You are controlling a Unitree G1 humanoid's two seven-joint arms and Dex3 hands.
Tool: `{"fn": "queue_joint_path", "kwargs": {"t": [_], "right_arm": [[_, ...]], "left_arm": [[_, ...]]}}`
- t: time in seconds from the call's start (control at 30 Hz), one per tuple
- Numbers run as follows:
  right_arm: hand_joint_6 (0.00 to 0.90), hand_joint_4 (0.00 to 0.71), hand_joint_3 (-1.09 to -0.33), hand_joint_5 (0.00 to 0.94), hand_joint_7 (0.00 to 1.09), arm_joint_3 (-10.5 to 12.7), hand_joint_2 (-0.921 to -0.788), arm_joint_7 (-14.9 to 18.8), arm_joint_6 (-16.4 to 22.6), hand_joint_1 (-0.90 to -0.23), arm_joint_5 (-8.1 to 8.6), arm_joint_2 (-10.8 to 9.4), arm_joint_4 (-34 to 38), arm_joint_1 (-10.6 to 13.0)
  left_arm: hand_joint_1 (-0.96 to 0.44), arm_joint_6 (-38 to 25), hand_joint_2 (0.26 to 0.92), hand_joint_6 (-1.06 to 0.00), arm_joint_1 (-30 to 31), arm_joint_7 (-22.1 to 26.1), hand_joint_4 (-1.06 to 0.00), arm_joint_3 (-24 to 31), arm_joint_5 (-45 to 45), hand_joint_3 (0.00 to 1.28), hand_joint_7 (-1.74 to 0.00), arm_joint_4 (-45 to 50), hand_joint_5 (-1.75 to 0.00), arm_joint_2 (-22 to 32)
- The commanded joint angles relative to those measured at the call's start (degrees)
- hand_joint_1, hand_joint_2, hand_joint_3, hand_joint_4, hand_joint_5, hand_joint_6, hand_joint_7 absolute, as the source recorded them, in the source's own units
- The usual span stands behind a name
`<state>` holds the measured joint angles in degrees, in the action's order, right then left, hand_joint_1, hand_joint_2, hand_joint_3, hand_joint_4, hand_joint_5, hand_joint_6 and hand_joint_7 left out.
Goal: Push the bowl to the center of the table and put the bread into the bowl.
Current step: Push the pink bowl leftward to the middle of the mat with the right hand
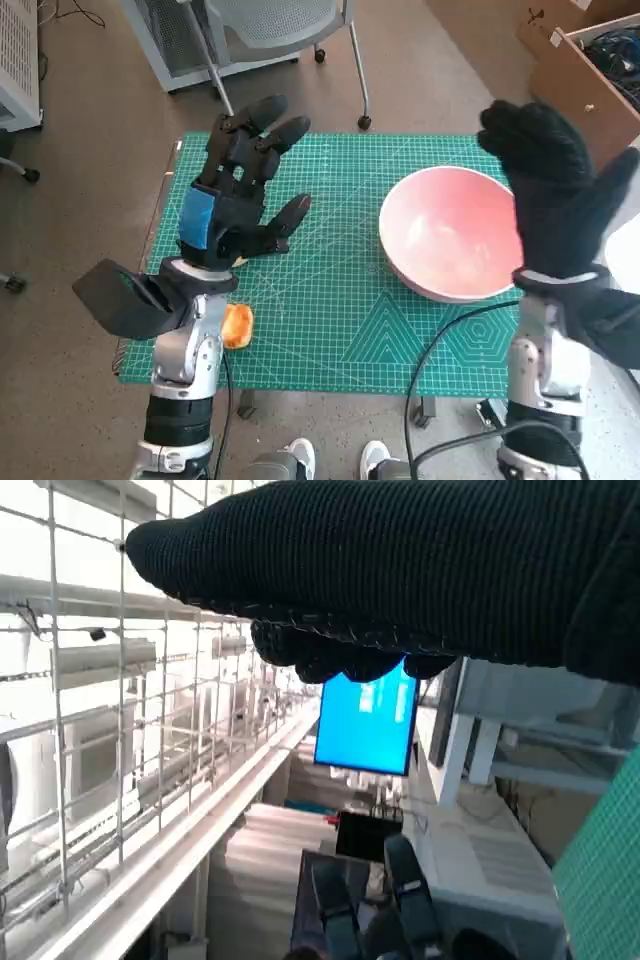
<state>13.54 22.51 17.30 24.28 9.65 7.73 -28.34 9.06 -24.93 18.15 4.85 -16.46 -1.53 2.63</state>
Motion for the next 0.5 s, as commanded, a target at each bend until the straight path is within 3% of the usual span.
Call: {"fn": "queue_joint_path", "kwargs": {"t": [0.03, 0.23, 0.5], "right_arm": [[0.145, 0.308, -0.552, 0.002, 0.50, 3.03, -0.921, 1.71, 1.10, -0.551, 1.50, 2.15, 4.70, 0.37], [0.157, 0.294, -0.530, 0.001, 0.47, 7.09, -0.921, 2.56, 5.26, -0.544, 2.05, 3.85, 14.16, -1.51], [0.207, 0.300, -0.514, 0.002, 0.39, 10.53, -0.921, -0.19, 11.12, -0.530, 0.21, 5.31, 27.63, -4.77]], "left_arm": [[-0.11, 0.03, 0.661, 0.00, 0.12, 0.01, 0.00, -0.31, -0.02, 0.71, -0.84, 0.39, -0.71, 0.14], [-0.12, 0.06, 0.662, 0.00, 0.22, -0.06, 0.00, -0.26, -0.21, 0.71, -0.84, 0.27, -0.71, -0.10], [-0.13, 0.37, 0.663, 0.00, 0.18, -0.28, 0.00, -0.19, -0.08, 0.71, -0.83, -0.24, -0.71, -0.51]]}}
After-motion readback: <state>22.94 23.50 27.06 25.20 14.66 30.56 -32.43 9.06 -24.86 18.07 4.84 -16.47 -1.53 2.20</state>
